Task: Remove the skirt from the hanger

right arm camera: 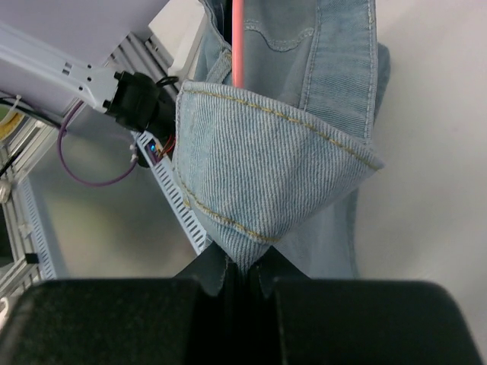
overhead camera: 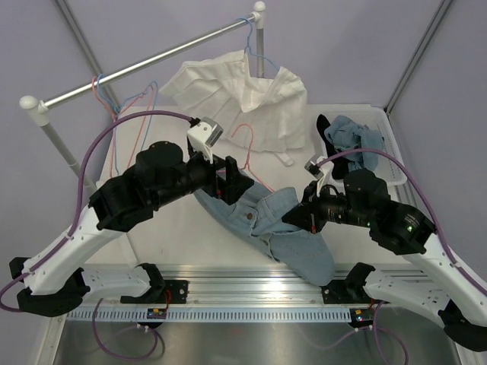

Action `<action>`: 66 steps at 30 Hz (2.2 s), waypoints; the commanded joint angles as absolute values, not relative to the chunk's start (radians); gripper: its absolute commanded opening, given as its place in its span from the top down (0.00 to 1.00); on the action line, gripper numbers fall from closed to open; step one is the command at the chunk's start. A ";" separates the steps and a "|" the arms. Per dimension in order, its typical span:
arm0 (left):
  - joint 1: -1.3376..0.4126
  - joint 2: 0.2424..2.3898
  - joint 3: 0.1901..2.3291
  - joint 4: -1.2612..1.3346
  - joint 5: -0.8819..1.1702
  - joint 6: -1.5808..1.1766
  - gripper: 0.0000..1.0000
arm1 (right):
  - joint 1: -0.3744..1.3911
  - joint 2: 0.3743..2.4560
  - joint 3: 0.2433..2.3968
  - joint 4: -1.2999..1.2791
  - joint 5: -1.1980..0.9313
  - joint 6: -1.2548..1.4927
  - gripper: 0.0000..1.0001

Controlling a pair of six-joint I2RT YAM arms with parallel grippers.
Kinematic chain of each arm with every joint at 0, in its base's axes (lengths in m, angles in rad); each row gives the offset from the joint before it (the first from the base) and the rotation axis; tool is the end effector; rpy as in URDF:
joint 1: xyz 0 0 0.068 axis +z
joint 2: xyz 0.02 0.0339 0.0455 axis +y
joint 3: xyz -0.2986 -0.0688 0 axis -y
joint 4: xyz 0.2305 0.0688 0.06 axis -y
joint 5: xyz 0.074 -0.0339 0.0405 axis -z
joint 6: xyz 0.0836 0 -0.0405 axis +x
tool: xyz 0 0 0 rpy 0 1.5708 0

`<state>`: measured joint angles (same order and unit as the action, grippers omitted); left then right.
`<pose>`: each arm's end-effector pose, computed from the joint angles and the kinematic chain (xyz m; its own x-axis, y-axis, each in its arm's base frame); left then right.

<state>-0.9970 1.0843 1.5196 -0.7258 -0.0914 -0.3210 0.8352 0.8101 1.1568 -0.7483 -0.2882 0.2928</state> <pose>0.1230 -0.1762 0.4840 -0.3964 0.0345 -0.9174 0.6995 0.6585 -0.2775 0.0847 0.1290 0.4043 -0.5070 -0.1478 -0.8492 -0.7730 0.5139 0.3720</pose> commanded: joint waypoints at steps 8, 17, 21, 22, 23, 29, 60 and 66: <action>-0.996 1.114 1.568 -0.686 -0.126 -0.287 0.02 | 0.841 0.764 1.141 -0.667 -0.419 0.348 1.00; -0.996 1.184 1.577 -0.638 -0.121 -0.295 0.11 | 0.842 0.758 1.170 -0.681 -0.456 0.344 1.00; -0.996 1.210 1.582 -0.621 -0.130 -0.291 0.19 | 0.842 0.747 1.169 -0.680 -0.454 0.344 1.00; -0.996 1.219 1.582 -0.618 -0.129 -0.291 0.31 | 0.842 0.746 1.167 -0.681 -0.450 0.344 1.00; -0.996 1.224 1.582 -0.615 -0.127 -0.291 0.42 | 0.844 0.742 1.167 -0.683 -0.445 0.344 1.00; -0.996 1.232 1.574 -0.618 -0.153 -0.310 1.00 | 0.842 0.726 1.180 -0.693 -0.391 0.354 1.00; -0.994 1.174 1.913 -0.822 -0.239 -0.275 1.00 | 0.842 0.574 0.982 -0.759 -0.248 0.371 0.20; -0.994 1.164 1.922 -0.834 -0.242 -0.270 1.00 | 0.841 0.586 0.992 -0.742 -0.255 0.376 0.93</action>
<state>-1.0000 1.1938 1.8698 -0.9226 -0.2085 -0.2771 0.8379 0.5781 0.9787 -0.7528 -0.2333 0.3649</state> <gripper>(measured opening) 0.068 0.163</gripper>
